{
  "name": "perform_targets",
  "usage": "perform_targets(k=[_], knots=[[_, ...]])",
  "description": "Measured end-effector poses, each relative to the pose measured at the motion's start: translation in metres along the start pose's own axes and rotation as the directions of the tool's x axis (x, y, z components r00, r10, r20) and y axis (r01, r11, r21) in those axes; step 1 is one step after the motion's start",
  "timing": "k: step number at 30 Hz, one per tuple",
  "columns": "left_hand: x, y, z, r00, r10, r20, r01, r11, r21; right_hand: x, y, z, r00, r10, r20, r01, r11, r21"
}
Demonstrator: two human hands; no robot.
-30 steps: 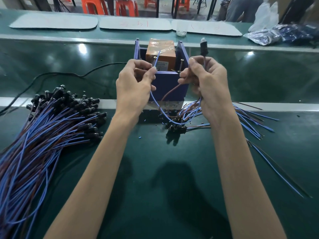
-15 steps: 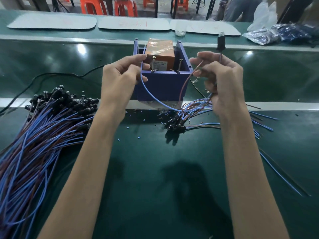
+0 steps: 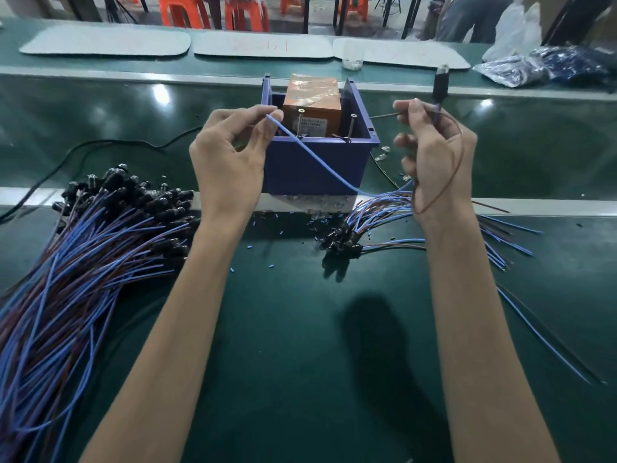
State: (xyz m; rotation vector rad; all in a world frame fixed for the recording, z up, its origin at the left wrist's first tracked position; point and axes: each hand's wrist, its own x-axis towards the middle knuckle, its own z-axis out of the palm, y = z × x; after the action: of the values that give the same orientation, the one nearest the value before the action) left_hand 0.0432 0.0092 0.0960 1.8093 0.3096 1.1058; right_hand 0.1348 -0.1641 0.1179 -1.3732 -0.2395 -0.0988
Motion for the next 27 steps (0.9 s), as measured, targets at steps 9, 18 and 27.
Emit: perform_targets(k=[9,18,27], knots=[[0.016,0.005,0.005,0.999,0.024,-0.030,-0.023,1.000,0.019,0.011,0.000,0.000,0.952,-0.293,0.091,0.303,0.853,-0.425],[0.037,0.004,0.016,0.991,0.113,-0.065,-0.103,0.986,0.134,0.025,0.004,0.008,0.915,-0.399,0.054,0.374,0.792,-0.483],[0.033,-0.013,0.016,0.994,0.097,-0.047,-0.086,0.977,0.197,0.023,0.014,0.010,0.927,-0.370,0.063,0.351,0.795,-0.494]])
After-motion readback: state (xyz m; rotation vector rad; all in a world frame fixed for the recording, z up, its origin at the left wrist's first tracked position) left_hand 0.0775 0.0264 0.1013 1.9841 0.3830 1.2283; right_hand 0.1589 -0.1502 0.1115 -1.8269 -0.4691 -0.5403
